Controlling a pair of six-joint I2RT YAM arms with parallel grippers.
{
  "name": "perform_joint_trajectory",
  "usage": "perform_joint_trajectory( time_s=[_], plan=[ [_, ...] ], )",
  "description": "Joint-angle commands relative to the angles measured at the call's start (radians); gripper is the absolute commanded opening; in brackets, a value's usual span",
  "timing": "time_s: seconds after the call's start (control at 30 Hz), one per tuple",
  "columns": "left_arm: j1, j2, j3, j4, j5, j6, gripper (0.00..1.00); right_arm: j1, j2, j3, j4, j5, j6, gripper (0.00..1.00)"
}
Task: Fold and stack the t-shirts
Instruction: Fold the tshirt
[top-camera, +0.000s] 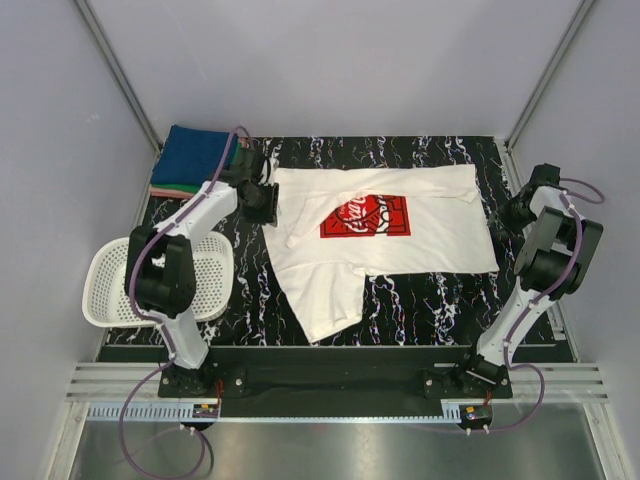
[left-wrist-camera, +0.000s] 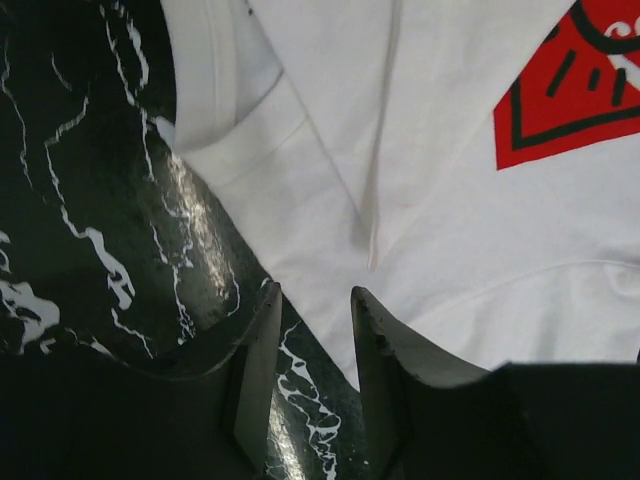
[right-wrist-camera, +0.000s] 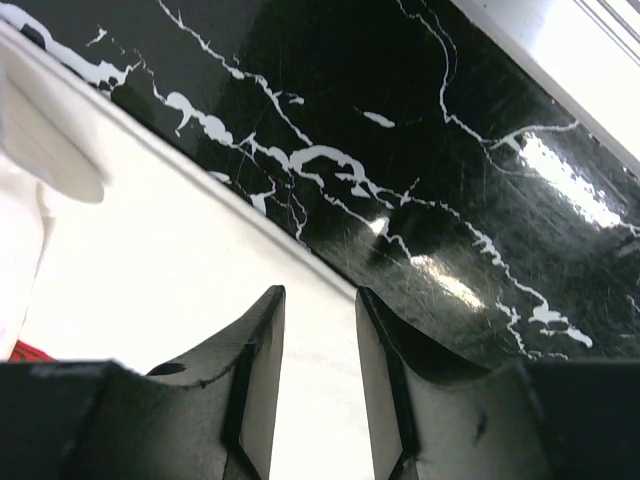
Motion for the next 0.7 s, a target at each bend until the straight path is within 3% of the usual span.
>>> perform_joint_trajectory(
  time_s=[0.0, 0.17, 0.2, 0.37, 0.47, 0.67],
  plan=[
    [-0.032, -0.131, -0.158, 0.112, -0.080, -0.169, 0.39, 0.001, -0.083, -0.018, -0.029, -0.023, -0.015, 0.42],
    [-0.098, -0.290, -0.325, 0.148, -0.293, -0.266, 0.39, 0.001, -0.127, -0.070, -0.045, -0.015, -0.026, 0.48],
    [-0.098, -0.327, -0.413, 0.201, -0.310, -0.302, 0.43, 0.001, -0.146, -0.091, -0.046, 0.001, -0.030, 0.49],
    [-0.103, -0.472, -0.561, 0.324, -0.240, -0.387, 0.49, 0.001, -0.190, -0.189, -0.025, 0.041, -0.024, 0.48],
    [-0.143, -0.476, -0.595, 0.358, -0.180, -0.399, 0.48, 0.001, -0.219, -0.260, 0.009, 0.041, -0.006, 0.43],
    [-0.244, -0.472, -0.661, 0.379, -0.197, -0.413, 0.45, 0.001, -0.262, -0.321, -0.017, 0.129, -0.011, 0.27]
  ],
)
